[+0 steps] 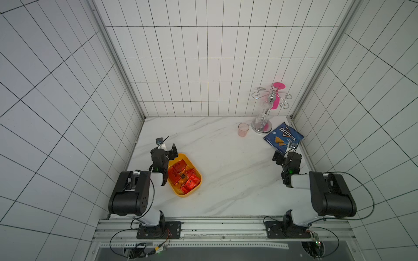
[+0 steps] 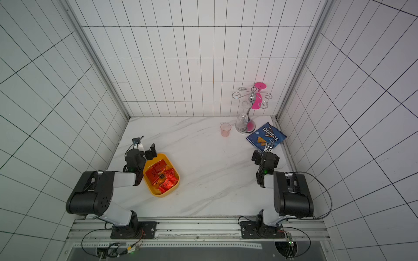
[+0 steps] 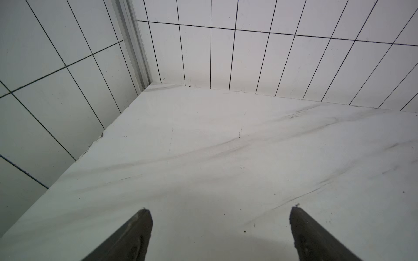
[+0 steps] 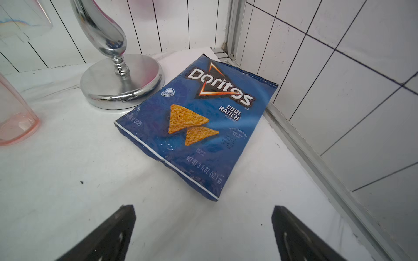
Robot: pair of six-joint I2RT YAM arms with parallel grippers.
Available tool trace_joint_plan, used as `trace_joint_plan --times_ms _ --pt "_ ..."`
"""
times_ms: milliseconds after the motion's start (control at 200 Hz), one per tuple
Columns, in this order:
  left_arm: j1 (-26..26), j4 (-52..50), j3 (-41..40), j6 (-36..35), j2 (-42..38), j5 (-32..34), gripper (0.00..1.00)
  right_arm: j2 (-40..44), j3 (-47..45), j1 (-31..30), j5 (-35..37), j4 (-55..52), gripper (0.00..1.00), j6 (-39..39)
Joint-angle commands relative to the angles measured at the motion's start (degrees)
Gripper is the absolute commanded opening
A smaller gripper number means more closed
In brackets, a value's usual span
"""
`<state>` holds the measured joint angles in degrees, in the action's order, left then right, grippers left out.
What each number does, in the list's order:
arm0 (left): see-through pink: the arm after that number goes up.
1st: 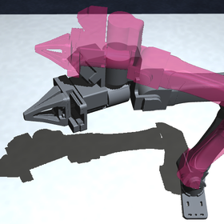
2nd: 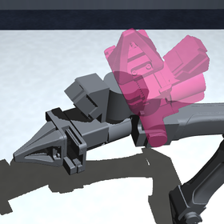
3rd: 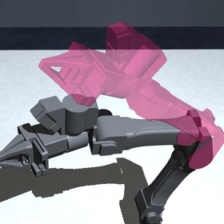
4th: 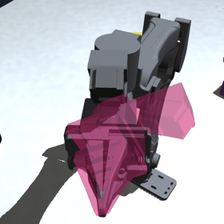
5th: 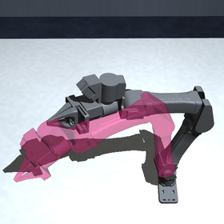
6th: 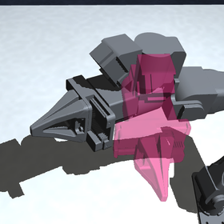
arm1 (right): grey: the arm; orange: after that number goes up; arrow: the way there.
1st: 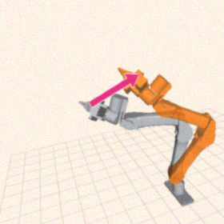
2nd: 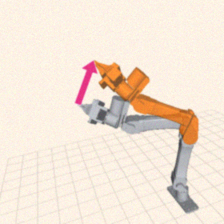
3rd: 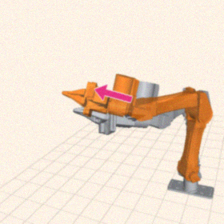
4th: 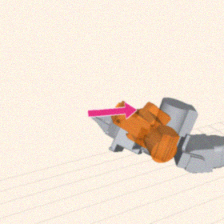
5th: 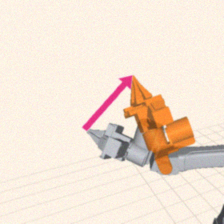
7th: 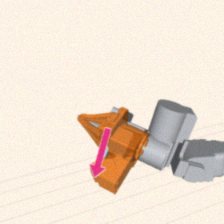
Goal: Take the tea bags out of the storage box
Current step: Pick up the storage box at the center of the board.
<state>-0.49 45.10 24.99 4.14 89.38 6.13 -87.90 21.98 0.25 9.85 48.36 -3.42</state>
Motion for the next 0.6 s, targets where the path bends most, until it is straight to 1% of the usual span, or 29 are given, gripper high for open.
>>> trace_joint_plan --times_ms 0,525,595 --pt "-0.3 -0.2 0.4 0.4 -0.1 -0.9 0.98 -0.2 1.8 -0.4 -0.1 -0.2 0.99 0.3" --pt "-0.4 -0.4 0.5 0.5 0.0 -0.9 0.98 -0.2 1.8 -0.4 -0.3 -0.2 0.99 0.2" --pt "-0.3 -1.1 0.8 1.4 0.0 1.8 0.98 -0.3 2.1 -0.1 -1.3 -0.6 0.99 -0.2"
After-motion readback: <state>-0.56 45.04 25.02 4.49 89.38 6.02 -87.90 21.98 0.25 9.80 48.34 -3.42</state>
